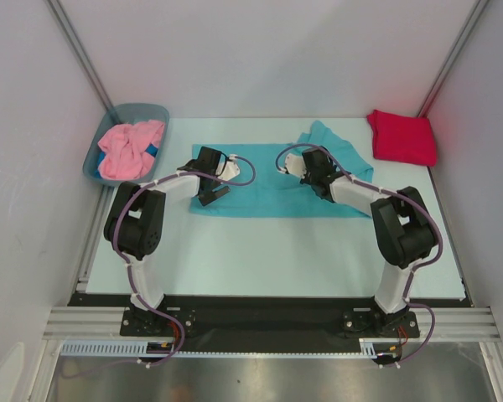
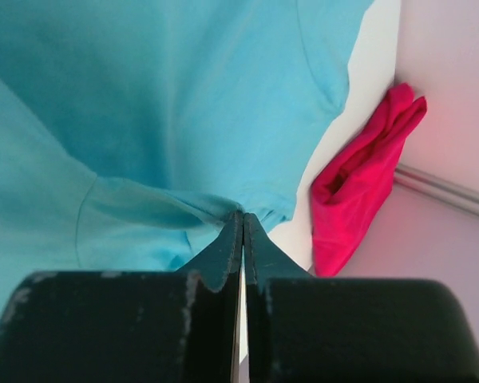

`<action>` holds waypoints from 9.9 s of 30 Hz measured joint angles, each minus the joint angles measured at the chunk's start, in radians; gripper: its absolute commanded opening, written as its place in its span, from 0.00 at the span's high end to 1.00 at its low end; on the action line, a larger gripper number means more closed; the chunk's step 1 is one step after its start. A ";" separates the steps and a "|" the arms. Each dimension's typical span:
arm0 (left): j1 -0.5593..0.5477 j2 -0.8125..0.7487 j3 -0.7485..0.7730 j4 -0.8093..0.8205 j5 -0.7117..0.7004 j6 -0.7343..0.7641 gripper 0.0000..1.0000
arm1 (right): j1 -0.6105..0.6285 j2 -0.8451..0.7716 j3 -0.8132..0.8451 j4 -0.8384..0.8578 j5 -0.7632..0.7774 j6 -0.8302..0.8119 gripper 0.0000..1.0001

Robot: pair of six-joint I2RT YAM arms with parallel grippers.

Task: Fold and stack the t-shirts
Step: Fold the tshirt

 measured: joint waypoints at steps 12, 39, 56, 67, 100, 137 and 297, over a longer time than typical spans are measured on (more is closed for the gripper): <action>-0.003 0.003 0.000 0.002 -0.009 0.000 0.00 | 0.005 0.190 0.137 0.108 0.020 -0.055 0.95; -0.009 0.006 0.000 0.007 -0.023 0.008 0.00 | -0.270 -0.115 0.093 -0.272 -0.119 0.360 0.22; -0.010 -0.006 -0.024 0.019 -0.027 0.053 0.00 | -0.483 -0.219 -0.072 -0.412 -0.570 0.499 0.30; -0.010 -0.008 -0.025 0.018 -0.028 0.062 0.00 | -0.480 -0.255 -0.135 -0.415 -0.573 0.460 0.32; -0.019 -0.029 -0.053 0.005 -0.047 0.080 0.00 | -0.574 0.262 0.449 -0.462 -0.801 0.795 0.39; -0.046 -0.029 -0.055 -0.010 -0.071 0.090 0.00 | -0.647 0.378 0.513 -0.463 -0.902 0.842 0.55; -0.095 -0.060 -0.080 -0.028 -0.071 0.097 0.00 | -0.275 0.477 0.776 -0.592 -0.697 0.653 0.54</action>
